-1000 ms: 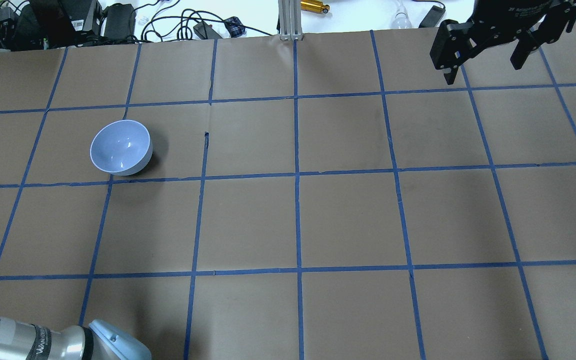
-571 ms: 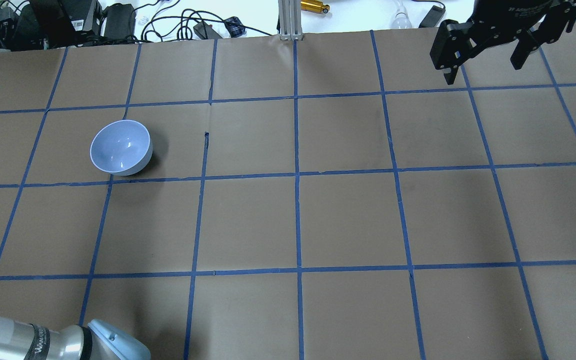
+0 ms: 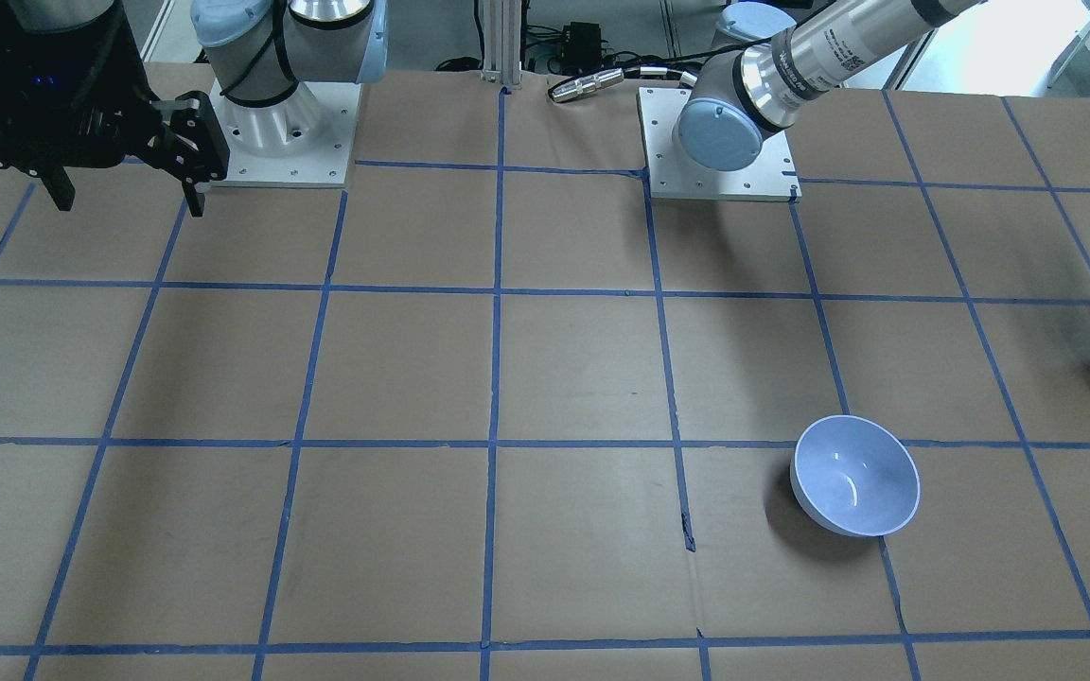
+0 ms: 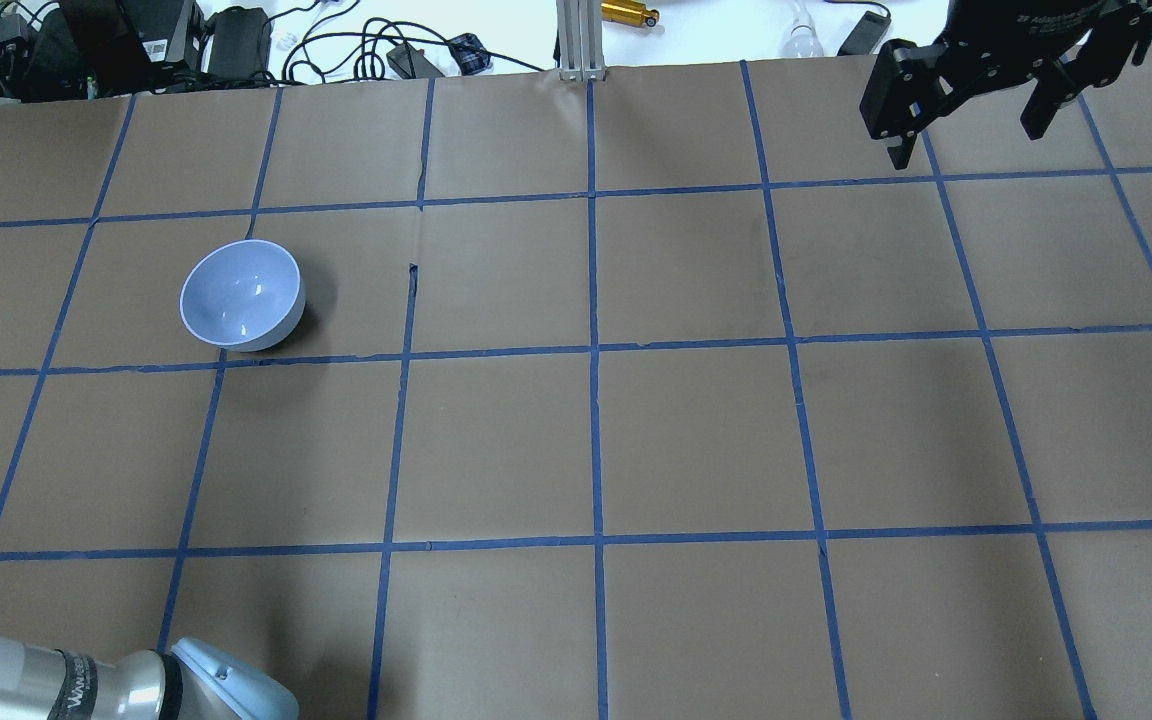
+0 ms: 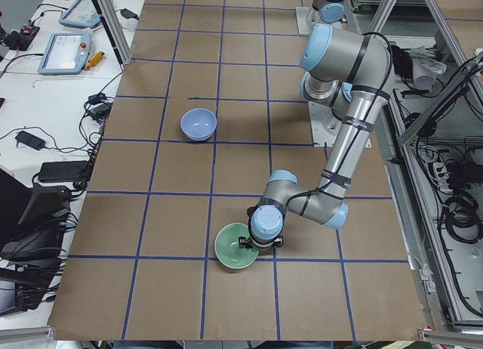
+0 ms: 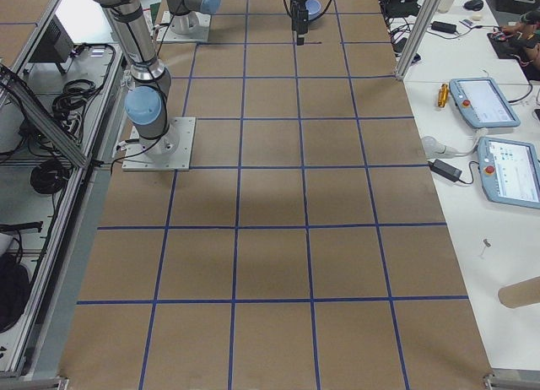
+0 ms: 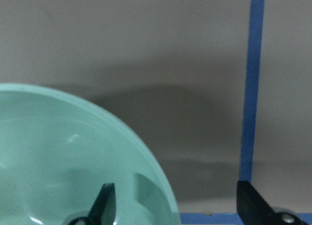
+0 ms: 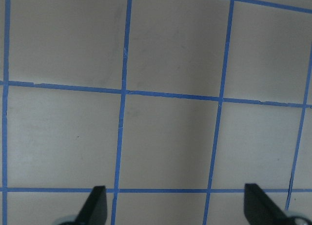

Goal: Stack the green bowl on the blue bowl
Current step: 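Close the left gripper on the rim of the pale green bowl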

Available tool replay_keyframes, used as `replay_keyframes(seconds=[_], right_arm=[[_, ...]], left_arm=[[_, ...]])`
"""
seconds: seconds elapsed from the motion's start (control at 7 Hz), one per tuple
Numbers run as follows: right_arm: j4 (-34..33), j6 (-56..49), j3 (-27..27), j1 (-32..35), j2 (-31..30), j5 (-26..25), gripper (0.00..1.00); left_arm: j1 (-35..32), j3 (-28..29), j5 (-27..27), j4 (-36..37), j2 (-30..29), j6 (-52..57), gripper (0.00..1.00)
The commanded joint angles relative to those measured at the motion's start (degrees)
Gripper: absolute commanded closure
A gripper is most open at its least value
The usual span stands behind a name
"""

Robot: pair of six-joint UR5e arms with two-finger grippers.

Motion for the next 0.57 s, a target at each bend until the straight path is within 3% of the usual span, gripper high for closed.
replay_keyframes(seconds=[0.0,0.14,0.43], right_arm=[[0.0,0.0,0.0,0.0,0.0,0.0,0.00],[0.0,0.0,0.0,0.0,0.0,0.0,0.00],[0.0,0.0,0.0,0.0,0.0,0.0,0.00]], left_arm=[[0.0,-0.2,0.1,0.5,0.4,-0.4,0.49],[0.0,-0.3,0.1,0.5,0.5,-0.4,0.55],[0.0,-0.4,0.2,0.4,1.0,-0.6,0.55]])
